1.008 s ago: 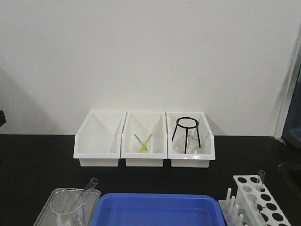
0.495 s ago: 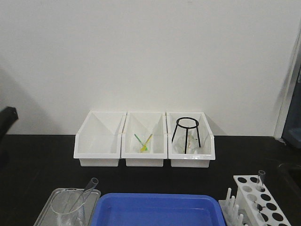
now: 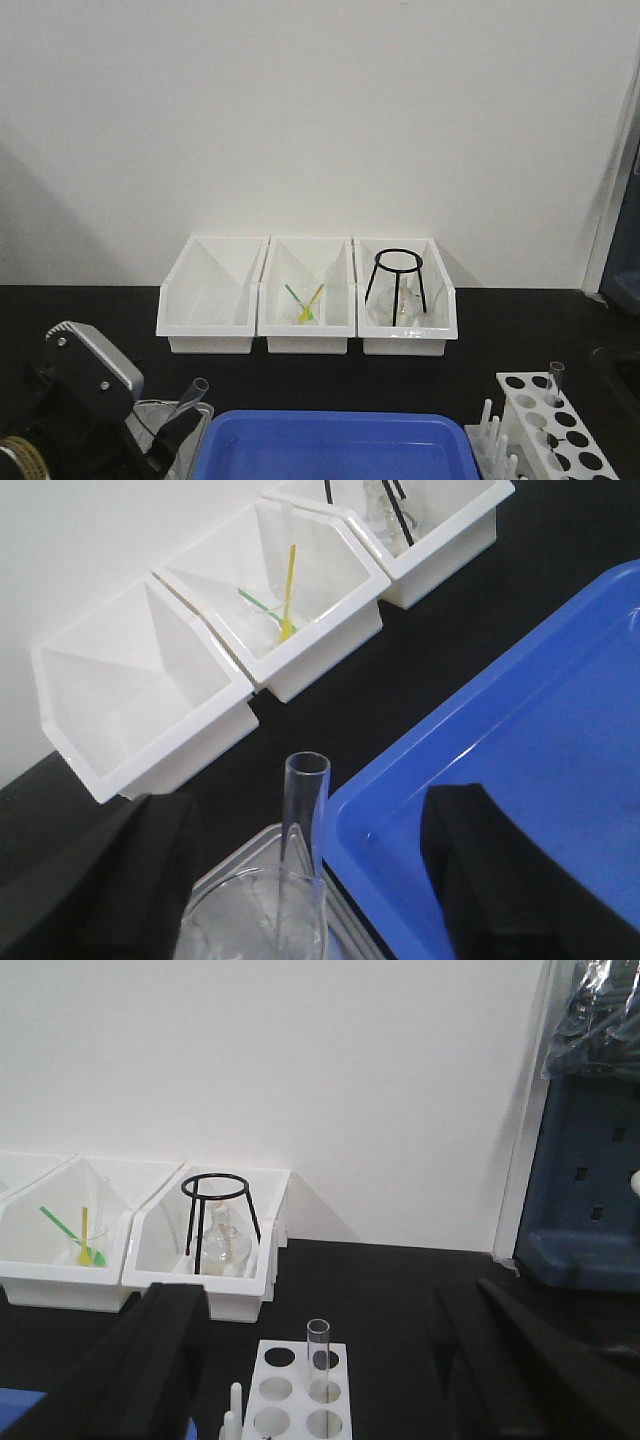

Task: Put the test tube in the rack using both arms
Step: 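Grasp the glass test tube in the beaker with the left gripper and lift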

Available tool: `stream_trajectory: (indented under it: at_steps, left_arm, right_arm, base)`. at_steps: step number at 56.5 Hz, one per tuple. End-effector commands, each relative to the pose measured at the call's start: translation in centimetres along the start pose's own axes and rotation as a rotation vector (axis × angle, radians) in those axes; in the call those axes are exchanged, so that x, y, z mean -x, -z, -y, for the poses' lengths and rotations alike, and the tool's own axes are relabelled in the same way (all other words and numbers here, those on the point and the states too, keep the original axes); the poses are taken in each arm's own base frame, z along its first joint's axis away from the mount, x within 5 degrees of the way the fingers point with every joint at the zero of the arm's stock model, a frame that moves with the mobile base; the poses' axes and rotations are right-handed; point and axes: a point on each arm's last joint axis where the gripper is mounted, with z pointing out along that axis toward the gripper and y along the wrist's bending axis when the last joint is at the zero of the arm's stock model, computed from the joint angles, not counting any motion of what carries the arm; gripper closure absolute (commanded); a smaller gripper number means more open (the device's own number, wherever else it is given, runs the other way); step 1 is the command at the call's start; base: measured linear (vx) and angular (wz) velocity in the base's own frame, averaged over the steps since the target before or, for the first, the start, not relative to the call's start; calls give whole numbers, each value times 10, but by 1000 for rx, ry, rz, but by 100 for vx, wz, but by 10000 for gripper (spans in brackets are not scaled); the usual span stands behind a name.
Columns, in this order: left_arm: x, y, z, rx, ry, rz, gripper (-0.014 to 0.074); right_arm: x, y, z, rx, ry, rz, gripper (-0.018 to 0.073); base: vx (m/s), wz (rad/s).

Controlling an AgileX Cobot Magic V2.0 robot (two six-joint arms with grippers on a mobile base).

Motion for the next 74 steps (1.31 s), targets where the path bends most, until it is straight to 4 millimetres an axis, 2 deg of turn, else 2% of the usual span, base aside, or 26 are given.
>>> stream_trajectory:
  at_steps: [1, 7, 18, 28, 34, 39, 61, 69, 70, 74]
  left_arm:
    - [15, -12, -4, 38, 36, 123, 28]
    - [9, -34, -2, 25, 38, 90, 42]
    - [13, -68, -6, 27, 52, 79, 64]
    - [12, -89, -6, 23, 52, 65, 64]
    - [13, -91, -7, 24, 52, 70, 92]
    - [14, -91, -7, 27, 45, 77, 154]
    - [14, -91, -7, 26, 45, 76, 587]
    - [16, -90, -7, 33, 20, 95, 606]
    - [25, -85, -11, 52, 9, 145, 604]
    - [37, -76, -15, 74, 8, 205, 604]
  right_arm:
    - [20, 0, 1, -1, 16, 138, 57]
    - [21, 0, 1, -1, 16, 156, 57]
    - [23, 0, 1, 0, 19, 174, 57]
    - [23, 0, 1, 1, 21, 174, 57]
    - [23, 0, 1, 1, 21, 174, 57]
    - [23, 0, 1, 1, 21, 174, 57]
    - [23, 0, 1, 1, 21, 174, 57]
    - [23, 0, 1, 1, 21, 174, 57]
    - [23, 0, 1, 1, 21, 174, 57]
    - [23, 0, 1, 1, 21, 174, 57]
  base:
    - [0, 0]
    - [0, 0]
    - [0, 0]
    - [0, 0]
    - [0, 0]
    - [0, 0]
    - [0, 0]
    - [0, 0]
    - [0, 0]
    - [0, 0]
